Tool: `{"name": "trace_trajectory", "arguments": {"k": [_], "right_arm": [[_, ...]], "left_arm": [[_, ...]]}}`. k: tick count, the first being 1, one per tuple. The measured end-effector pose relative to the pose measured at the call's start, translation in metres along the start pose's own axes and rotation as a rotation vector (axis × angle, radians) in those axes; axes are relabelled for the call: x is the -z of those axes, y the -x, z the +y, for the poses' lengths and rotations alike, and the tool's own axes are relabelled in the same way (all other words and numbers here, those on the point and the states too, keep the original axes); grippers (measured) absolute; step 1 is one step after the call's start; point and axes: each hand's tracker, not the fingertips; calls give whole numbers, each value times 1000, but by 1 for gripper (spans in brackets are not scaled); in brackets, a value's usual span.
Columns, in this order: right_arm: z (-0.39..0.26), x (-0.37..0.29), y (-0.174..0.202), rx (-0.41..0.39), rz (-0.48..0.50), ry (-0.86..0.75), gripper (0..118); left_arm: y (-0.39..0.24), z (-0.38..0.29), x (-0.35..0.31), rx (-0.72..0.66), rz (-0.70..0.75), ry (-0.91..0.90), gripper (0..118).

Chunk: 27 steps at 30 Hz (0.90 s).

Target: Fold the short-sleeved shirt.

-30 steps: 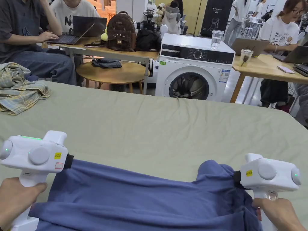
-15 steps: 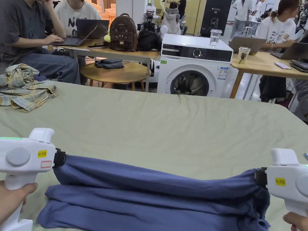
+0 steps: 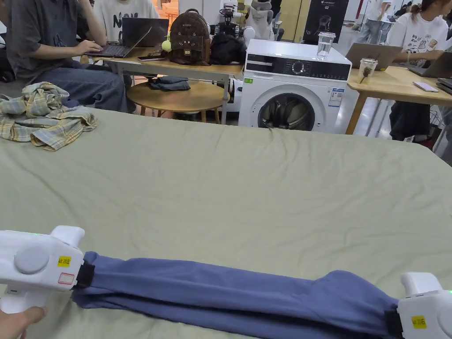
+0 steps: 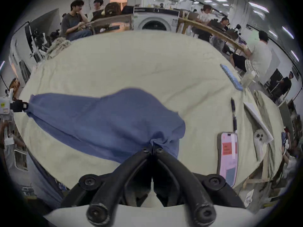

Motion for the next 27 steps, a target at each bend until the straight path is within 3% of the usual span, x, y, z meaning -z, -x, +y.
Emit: {"name": "trace_trajectory", "arguments": {"k": [11,12,14,15,16,19,24,27], "right_arm": [[-9,48,10,6,-51,68,0],[-8,43,10,10,-58,67,4],[-5,27,13,22,-84,40,33],[-2,17,16,21,-107,-20,48],[1,8,20,15,-134,-76,51],[14,-14,33,49,-158,-220,51],[30,-32,63,143,-77,-540,51],[34,-39,87,141,-49,-696,51]], "left_arm": [[2,-5,38,-8,43,56,0],[2,-4,33,-41,46,50,1],[2,-2,20,-91,30,-12,28],[0,-1,13,-100,9,-60,32],[-4,0,4,-111,-9,-107,39],[-21,5,-14,-88,-28,-247,41],[-59,11,-34,-35,-8,-488,41],[-80,7,-41,-13,17,-625,41]]}}
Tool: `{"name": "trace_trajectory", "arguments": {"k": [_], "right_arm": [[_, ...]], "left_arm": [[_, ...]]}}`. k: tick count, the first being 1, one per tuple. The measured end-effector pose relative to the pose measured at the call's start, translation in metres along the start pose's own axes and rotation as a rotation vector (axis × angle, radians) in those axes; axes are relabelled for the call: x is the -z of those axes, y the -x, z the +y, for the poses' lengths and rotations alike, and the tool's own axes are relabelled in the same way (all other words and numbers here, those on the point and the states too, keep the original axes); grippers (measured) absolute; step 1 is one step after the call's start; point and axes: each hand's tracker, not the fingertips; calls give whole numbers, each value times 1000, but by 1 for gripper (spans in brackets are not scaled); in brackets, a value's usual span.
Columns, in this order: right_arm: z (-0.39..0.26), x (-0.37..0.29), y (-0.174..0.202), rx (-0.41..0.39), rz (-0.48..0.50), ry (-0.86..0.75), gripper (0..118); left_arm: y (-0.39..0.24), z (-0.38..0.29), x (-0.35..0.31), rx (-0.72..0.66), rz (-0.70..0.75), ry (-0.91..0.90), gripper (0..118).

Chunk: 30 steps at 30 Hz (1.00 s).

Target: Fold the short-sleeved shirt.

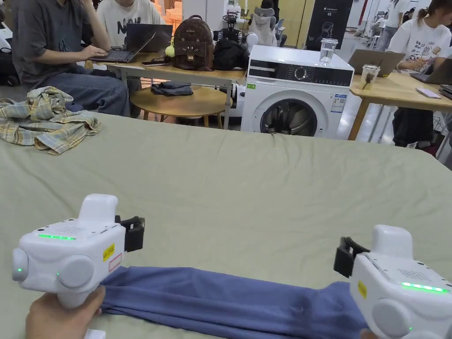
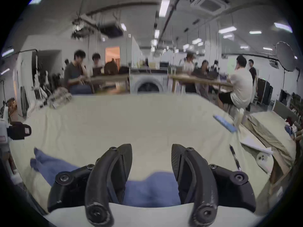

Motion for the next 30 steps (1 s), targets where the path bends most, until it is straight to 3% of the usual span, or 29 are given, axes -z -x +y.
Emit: {"name": "trace_trajectory", "arguments": {"k": [2,3,4,5,7,9,16,26,30], "right_arm": [[3,-10,21,5,16,-104,43],[3,-11,29,-4,32,-142,30],[2,-10,37,-11,17,-178,9],[2,-10,44,-17,2,-195,5],[1,-10,53,7,31,-229,0],[1,-10,62,14,25,-253,0],[5,-12,78,6,79,-272,0],[0,8,101,-44,140,-200,0],[-7,16,107,-66,145,-177,0]], "left_arm": [[-13,0,-7,15,7,-84,41],[-19,0,-9,25,30,-112,40],[-25,-1,-11,38,50,-152,40],[-30,-1,-12,50,67,-169,34],[-37,-2,-13,71,104,-210,0],[-43,-4,-18,83,156,-263,0],[-14,6,-26,93,115,-182,0],[112,15,11,-68,-123,332,0],[167,-1,34,-240,-244,502,22]]}}
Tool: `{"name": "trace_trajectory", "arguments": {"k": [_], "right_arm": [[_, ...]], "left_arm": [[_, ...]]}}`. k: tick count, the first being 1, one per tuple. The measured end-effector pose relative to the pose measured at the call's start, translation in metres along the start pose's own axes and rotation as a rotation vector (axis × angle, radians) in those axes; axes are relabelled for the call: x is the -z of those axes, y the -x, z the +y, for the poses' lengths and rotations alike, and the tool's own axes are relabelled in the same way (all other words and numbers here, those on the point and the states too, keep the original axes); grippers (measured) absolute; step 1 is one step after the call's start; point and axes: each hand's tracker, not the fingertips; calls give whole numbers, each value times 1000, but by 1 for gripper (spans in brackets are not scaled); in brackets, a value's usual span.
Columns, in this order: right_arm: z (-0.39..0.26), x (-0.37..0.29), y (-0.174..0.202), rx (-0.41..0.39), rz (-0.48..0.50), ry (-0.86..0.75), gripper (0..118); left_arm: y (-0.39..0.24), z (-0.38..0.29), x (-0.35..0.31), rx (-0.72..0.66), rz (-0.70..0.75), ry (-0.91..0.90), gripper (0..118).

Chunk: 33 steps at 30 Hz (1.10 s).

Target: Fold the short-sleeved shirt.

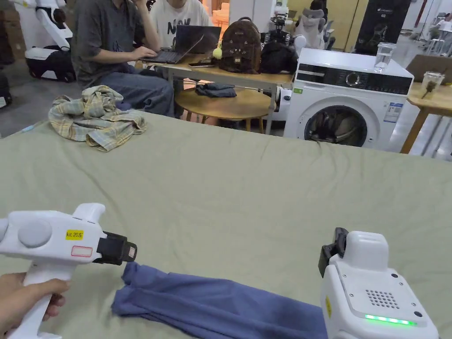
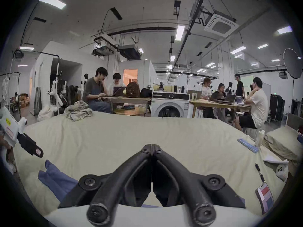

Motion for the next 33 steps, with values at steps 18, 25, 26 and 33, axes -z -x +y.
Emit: {"name": "trace_trajectory", "arguments": {"k": [18,25,26,33], "right_arm": [[-13,14,29,2,56,60,0],[-14,12,39,-14,81,59,0],[-14,12,40,-18,85,60,0],[-14,11,41,-32,103,64,0]], "left_arm": [[72,-37,84,-394,-553,189,52],[66,-43,82,-409,-444,134,5],[66,-44,79,-427,-457,114,5],[51,-34,54,-408,-423,44,4]]}}
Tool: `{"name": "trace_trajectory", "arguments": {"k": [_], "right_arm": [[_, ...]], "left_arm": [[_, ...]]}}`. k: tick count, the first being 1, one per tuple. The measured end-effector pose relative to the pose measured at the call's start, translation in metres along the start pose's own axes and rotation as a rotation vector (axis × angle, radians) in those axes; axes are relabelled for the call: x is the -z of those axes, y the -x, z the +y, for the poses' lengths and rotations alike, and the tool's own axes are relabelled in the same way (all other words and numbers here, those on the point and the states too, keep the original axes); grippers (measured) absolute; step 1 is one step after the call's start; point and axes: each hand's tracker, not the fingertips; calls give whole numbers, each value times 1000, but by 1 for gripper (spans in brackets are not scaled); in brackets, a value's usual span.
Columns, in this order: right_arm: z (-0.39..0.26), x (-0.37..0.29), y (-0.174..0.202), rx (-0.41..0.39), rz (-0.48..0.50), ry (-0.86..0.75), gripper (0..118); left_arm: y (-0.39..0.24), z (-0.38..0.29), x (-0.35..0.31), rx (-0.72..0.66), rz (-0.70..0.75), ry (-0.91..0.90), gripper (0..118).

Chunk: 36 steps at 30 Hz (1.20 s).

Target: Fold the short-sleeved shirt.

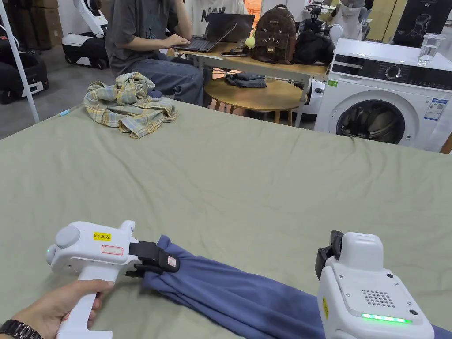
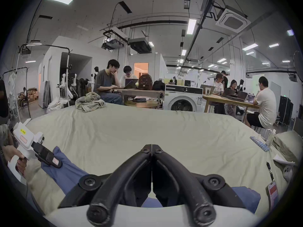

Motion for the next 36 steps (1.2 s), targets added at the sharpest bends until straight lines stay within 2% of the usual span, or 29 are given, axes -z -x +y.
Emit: {"name": "trace_trajectory", "arguments": {"k": [3,9,14,17,23,29,33,36], "right_arm": [[1,-1,0,-3,2,-3,0],[6,-1,2,-3,21,-13,0],[6,0,8,-4,35,-14,0],[5,1,10,6,44,-11,0],[6,-2,10,13,46,-7,0],[7,-7,2,15,38,-11,0],[6,-9,-6,17,21,-12,0],[5,-11,-12,18,5,-8,0]], "left_arm": [[-11,3,-17,12,-30,-33,4],[-28,8,-68,51,17,-97,4],[-46,3,-90,116,149,-88,4],[-61,-3,-85,140,159,-70,4],[-104,-12,-58,199,107,-17,4],[-144,-21,0,227,23,81,4],[-146,-21,54,219,44,140,4],[-143,-29,101,200,149,204,4]]}}
